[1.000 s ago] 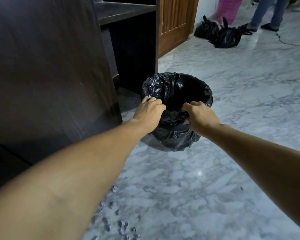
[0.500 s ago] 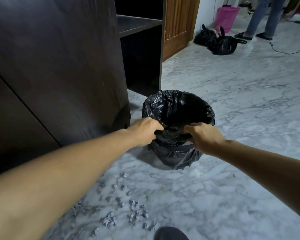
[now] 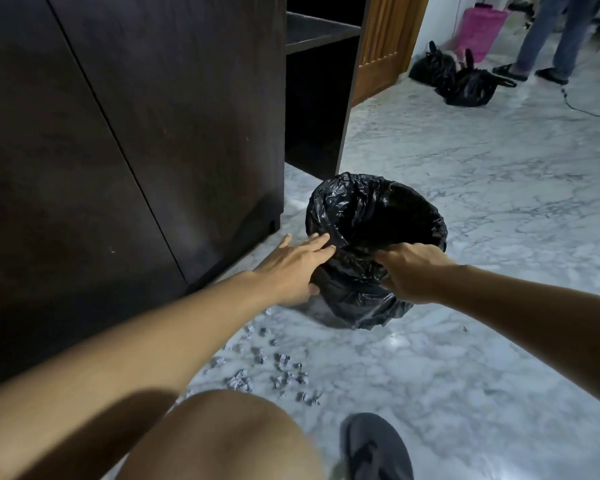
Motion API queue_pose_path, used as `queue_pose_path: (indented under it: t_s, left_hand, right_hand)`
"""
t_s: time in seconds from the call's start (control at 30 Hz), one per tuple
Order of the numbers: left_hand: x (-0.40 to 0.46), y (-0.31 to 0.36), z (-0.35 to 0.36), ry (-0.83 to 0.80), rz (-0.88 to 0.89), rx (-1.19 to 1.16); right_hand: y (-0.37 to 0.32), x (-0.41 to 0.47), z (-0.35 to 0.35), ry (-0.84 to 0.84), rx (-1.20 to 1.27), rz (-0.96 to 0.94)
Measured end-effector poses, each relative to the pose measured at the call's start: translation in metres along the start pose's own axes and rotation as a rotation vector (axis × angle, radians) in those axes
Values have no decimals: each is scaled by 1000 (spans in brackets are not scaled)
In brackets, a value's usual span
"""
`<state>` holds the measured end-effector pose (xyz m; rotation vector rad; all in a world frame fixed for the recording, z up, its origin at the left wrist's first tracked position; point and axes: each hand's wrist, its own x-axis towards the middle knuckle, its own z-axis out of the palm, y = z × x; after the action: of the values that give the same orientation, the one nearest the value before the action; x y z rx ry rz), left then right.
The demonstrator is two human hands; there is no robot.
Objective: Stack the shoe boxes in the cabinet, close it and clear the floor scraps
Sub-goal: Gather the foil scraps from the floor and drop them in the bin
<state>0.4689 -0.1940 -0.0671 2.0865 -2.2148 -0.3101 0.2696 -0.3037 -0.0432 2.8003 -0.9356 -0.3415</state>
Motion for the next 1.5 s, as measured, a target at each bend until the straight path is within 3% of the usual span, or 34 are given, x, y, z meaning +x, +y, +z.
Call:
queue_pose_path:
  t_s: [0.13,0.23,0.3,0.47,0.6,0.83,1.1,1.5]
  left_hand:
    - [-24,-19,2,41,-90,-44]
    - [-40,-33,13,33,-168,-47]
    - [-51,-44,28,25,-230,-80]
    - [-85,-78,81,26,-402,-163]
    - [-122,-91,122,-17,-597,-253]
    - [-166,-96,201,39,-831,-241]
    - [-182,-92,249,159,-907,-222]
    - [-163,-88,270,178,-732,-127]
  right_hand:
    - [-22,0,-3,161,-57,43]
    - [-38,2,6,383,2,-18]
    - [-54,3,16,424,93,-58]
    - [-101,6,65,237,285,-140]
    - [-134,4,116,-46,400,-95]
    - [-173,-12,191,-273,561,-11]
    - [-205,0,234,-122,553,-37]
    - [-216,20,237,-81,462,-205]
